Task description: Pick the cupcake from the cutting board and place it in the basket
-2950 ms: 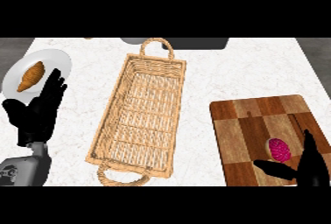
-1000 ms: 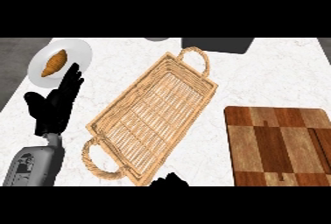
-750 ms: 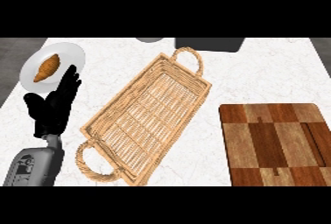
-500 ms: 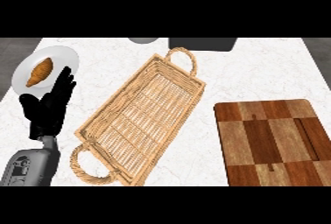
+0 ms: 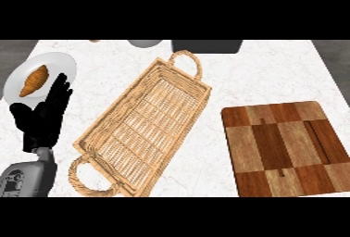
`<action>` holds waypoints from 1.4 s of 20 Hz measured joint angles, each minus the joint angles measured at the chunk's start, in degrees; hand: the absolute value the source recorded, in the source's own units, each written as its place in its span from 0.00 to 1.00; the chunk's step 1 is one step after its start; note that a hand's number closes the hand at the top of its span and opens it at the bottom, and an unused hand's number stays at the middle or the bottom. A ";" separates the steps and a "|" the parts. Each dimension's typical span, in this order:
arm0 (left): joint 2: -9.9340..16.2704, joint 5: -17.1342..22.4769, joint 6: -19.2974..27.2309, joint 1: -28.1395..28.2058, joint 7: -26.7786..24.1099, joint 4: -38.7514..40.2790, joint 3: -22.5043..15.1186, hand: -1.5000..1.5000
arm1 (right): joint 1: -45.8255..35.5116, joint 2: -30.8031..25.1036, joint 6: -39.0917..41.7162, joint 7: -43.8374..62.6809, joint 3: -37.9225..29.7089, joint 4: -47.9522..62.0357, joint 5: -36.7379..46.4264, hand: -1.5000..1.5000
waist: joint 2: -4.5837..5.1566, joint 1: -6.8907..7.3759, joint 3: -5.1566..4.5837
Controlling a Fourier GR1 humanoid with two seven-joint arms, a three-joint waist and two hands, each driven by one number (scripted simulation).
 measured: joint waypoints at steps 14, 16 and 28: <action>0.55 0.11 -0.02 -0.39 0.07 -0.18 0.59 0.50 | -5.91 -0.88 -0.74 9.27 -3.51 -0.70 9.14 1.00 | 0.29 -0.59 -0.06; 0.55 0.08 0.05 -0.63 0.32 -0.38 0.54 0.50 | -7.05 -1.14 -0.09 11.46 -3.71 -0.75 11.57 1.00 | 0.29 -0.34 -0.07; -0.45 -0.13 -0.44 -1.33 0.47 -0.22 -0.94 0.50 | -15.48 -2.20 5.35 24.17 -7.19 1.43 17.53 1.00 | 0.93 1.94 -0.03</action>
